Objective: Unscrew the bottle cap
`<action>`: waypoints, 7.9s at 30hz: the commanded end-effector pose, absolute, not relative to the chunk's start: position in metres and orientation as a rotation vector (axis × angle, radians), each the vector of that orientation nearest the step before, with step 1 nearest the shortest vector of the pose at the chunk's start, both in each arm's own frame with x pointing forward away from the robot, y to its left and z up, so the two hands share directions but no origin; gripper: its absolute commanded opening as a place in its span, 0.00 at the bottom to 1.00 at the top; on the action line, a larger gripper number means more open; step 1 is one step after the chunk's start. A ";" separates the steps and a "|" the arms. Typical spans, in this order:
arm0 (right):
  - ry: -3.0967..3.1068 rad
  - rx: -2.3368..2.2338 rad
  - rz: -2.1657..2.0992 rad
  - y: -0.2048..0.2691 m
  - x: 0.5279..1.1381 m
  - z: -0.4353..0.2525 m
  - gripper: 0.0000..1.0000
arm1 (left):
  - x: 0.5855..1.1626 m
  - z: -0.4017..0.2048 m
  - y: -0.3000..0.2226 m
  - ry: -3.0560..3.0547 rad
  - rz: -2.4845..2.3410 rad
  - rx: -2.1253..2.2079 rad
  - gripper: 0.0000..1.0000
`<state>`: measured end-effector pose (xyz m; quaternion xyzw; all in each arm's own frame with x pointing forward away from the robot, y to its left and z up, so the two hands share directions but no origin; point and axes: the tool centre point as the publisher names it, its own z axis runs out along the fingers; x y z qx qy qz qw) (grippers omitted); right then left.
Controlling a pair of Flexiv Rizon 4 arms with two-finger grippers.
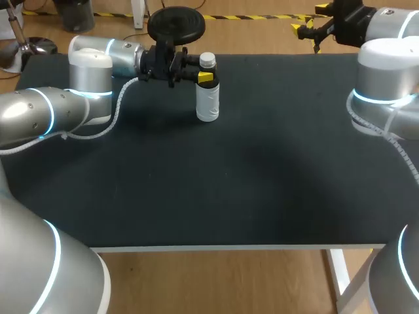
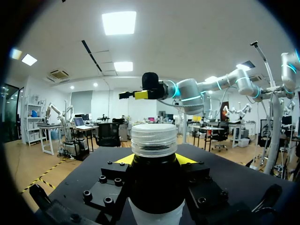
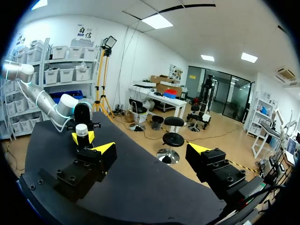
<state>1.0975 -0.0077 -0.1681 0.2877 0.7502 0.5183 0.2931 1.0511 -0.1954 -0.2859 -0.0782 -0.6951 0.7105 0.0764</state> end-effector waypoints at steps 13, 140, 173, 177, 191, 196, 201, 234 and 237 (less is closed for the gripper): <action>1.827 0.856 1.407 0.109 1.074 -0.162 1.00 | 1.053 -0.287 -0.196 -2.079 2.131 -0.241 0.00; 1.834 0.860 1.782 0.234 1.070 -0.264 0.00 | 1.053 -0.287 -0.196 -2.079 2.131 -0.241 0.00; 2.124 0.092 2.254 0.228 1.073 -0.256 0.00 | 1.053 -0.287 -0.196 -2.079 2.131 -0.241 0.00; 2.177 0.023 2.263 0.233 1.071 -0.256 0.00 | 1.053 -0.287 -0.196 -2.079 2.131 -0.241 0.00; 2.328 -0.212 2.270 0.234 1.068 -0.230 0.00 | 1.053 -0.287 -0.196 -2.079 2.131 -0.241 0.00; 2.312 -0.202 2.231 0.223 1.074 -0.217 0.00 | 1.053 -0.287 -0.196 -2.079 2.131 -0.241 0.00; 2.333 -0.134 2.138 0.190 1.088 -0.204 0.00 | 1.053 -0.287 -0.196 -2.079 2.131 -0.241 0.00; 2.495 0.372 1.849 0.030 1.035 -0.359 0.00 | 1.053 -0.287 -0.196 -2.079 2.131 -0.241 0.00; 2.481 0.420 1.846 0.028 1.033 -0.370 0.00 | 1.053 -0.287 -0.196 -2.079 2.131 -0.241 0.00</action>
